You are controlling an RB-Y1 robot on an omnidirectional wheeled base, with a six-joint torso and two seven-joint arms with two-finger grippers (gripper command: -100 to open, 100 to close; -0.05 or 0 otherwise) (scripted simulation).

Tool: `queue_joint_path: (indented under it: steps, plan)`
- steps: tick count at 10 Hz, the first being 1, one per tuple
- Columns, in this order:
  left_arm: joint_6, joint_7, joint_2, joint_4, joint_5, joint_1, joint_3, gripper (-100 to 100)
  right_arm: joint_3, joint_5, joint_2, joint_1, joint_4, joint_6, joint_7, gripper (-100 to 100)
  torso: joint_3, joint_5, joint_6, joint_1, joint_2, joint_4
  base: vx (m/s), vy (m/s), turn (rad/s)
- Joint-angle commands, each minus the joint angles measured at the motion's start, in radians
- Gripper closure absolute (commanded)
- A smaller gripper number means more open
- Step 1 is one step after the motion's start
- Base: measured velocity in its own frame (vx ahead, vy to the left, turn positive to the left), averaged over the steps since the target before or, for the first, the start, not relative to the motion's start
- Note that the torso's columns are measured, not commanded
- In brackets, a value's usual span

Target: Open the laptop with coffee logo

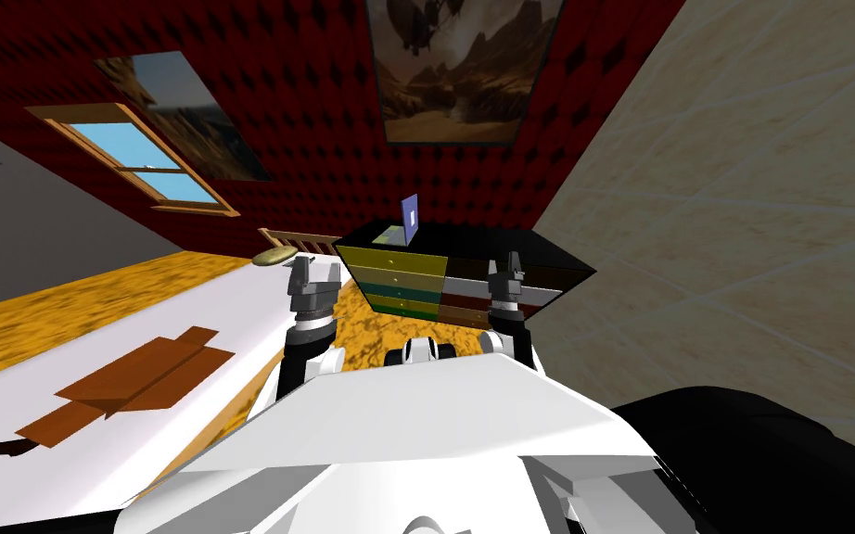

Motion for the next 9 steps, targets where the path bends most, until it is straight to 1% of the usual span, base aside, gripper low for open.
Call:
queue_joint_path:
  steps: [1, 3, 5, 6, 7, 9]
  plan:
    - [0.058, -0.012, 0.018, 0.008, -0.031, -0.022, 0.01, -100, 0.0, 0.0, 0.0, 0.0, 0.0, 0.0, 0.0, 0, 0.0, 0.0, 0.0, 0.0, 0.0, 0.0, 0.155, -0.055, -0.133]
    - [0.101, -0.021, 0.009, 0.016, -0.056, -0.041, 0.016, -100, 0.0, 0.0, 0.0, 0.0, 0.0, 0.0, 0.0, 0, 0.0, 0.0, 0.0, 0.0, 0.0, 0.0, 0.155, -0.072, -0.128]
    - [0.132, -0.027, 0.004, 0.022, -0.072, -0.053, 0.021, -100, 0.0, 0.0, 0.0, 0.0, 0.0, 0.0, 0.0, 0, 0.002, 0.0, 0.0, 0.002, 0.003, 0.001, 0.129, -0.049, -0.067]
    - [0.151, -0.031, 0.005, 0.025, -0.083, -0.061, 0.024, -100, 0.0, 0.0, 0.0, 0.0, 0.0, 0.0, 0.0, 0, 0.002, 0.001, 0.0, 0.002, 0.004, 0.001, 0.119, -0.035, -0.101]
    - [0.17, -0.035, 0.013, 0.029, -0.094, -0.069, 0.026, -100, 0.0, 0.0, 0.0, 0.0, 0.0, 0.0, 0.0, 0, 0.002, 0.001, 0.0, 0.002, 0.003, 0.001, 0.115, -0.032, -0.104]
    - [0.208, -0.044, 0.044, 0.035, -0.115, -0.086, 0.032, -100, 0.0, 0.0, 0.0, 0.0, 0.0, 0.0, 0.0, 0, 0.001, 0.0, 0.0, 0.001, 0.002, 0.001, 0.123, -0.037, -0.119]
